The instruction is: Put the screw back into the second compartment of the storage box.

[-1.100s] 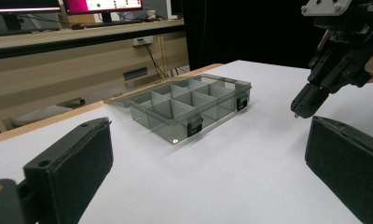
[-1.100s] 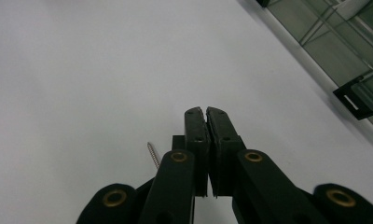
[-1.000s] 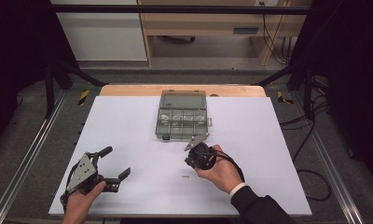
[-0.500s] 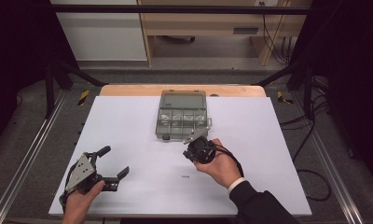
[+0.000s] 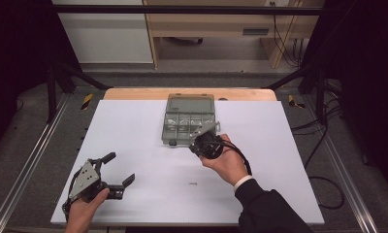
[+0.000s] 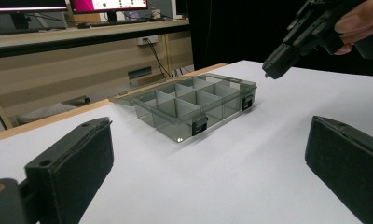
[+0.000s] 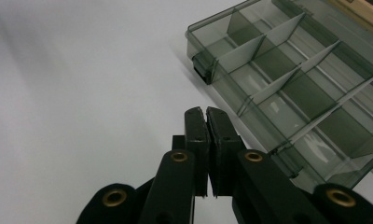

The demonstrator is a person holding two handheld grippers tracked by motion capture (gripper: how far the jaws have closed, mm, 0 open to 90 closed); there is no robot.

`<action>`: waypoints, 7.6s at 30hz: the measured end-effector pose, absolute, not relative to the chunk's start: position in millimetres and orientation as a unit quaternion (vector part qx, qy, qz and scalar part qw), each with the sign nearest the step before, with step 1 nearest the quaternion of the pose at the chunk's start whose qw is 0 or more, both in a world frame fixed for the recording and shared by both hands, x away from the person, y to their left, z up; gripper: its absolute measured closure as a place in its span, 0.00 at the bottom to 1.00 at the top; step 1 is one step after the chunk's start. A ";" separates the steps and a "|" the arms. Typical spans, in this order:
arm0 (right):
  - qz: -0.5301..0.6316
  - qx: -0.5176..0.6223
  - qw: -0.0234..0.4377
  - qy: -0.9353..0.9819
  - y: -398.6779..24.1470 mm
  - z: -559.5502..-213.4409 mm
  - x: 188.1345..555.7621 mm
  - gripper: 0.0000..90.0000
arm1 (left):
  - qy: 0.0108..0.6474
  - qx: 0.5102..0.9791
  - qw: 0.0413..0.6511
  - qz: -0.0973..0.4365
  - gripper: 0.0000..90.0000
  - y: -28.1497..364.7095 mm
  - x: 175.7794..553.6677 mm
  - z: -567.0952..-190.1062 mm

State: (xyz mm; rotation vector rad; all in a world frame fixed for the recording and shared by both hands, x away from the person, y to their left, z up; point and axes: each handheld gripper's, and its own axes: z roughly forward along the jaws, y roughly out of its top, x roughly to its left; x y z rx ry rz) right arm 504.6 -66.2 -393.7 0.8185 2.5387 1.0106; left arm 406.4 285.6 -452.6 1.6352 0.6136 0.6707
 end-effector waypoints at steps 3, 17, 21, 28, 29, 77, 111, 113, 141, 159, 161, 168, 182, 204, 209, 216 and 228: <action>0.359 0.290 0.149 0.875 -65.9 -391.2 510.7 0.98 | 0.263 0.704 0.594 0.288 0.01 285.3 406.2 -452.5; 0.358 0.302 0.165 0.868 -56.6 -387.4 528.5 0.98 | 0.263 0.704 0.595 0.285 0.01 284.7 406.6 -452.5; 0.353 0.306 0.173 0.867 -53.2 -386.7 536.6 0.98 | 0.263 0.704 0.595 0.285 0.01 285.2 406.4 -452.1; 0.354 0.317 0.198 0.857 -46.4 -386.5 549.8 0.98 | 0.262 0.704 0.596 0.283 0.01 285.1 407.5 -452.4; 0.357 0.318 0.201 0.855 -45.9 -386.5 550.9 0.98 | 0.263 0.703 0.597 0.283 0.01 284.6 407.6 -452.7; 0.391 0.367 0.251 0.806 -41.0 -411.2 594.2 0.98 | 0.266 0.690 0.613 0.278 0.01 287.0 408.2 -452.1; 0.402 0.394 0.250 0.788 -27.0 -428.3 619.7 0.78 | 0.261 0.695 0.610 0.277 0.01 284.8 407.3 -452.0; 0.408 0.385 0.252 0.789 -26.8 -419.3 613.6 0.72 | 0.261 0.695 0.610 0.277 0.01 284.7 407.5 -452.1; 0.387 0.313 0.178 0.849 -42.2 -379.9 528.0 0.13 | 0.268 0.690 0.610 0.281 0.01 288.4 407.3 -451.1; 0.322 0.262 0.134 0.900 -60.9 -408.0 476.2 0.08 | 0.265 0.693 0.609 0.280 0.01 287.0 406.9 -451.4; 0.320 0.261 0.130 0.902 -60.7 -411.1 474.3 0.08 | 0.264 0.694 0.609 0.280 0.01 287.3 407.2 -451.6; 0.290 0.237 0.109 0.921 -58.7 -428.5 463.8 0.09 | 0.261 0.697 0.608 0.277 0.01 285.9 406.6 -451.8; 0.251 0.208 0.086 0.941 -54.4 -439.0 456.3 0.26 | 0.260 0.698 0.608 0.275 0.01 285.9 406.6 -451.9; 0.231 0.210 0.074 0.947 -55.5 -439.5 458.8 0.72 | 0.258 0.699 0.608 0.274 0.01 285.2 407.0 -452.4; 0.225 0.205 0.070 0.950 -49.5 -444.9 460.4 0.78 | 0.258 0.701 0.607 0.273 0.01 284.6 406.8 -452.4; 0.217 0.210 0.059 0.952 -44.2 -451.8 461.5 0.86 | 0.257 0.701 0.608 0.272 0.01 284.5 407.2 -452.7; 0.217 0.226 0.038 0.949 -48.6 -454.2 465.0 0.97 | 0.256 0.703 0.605 0.272 0.01 284.1 407.1 -452.7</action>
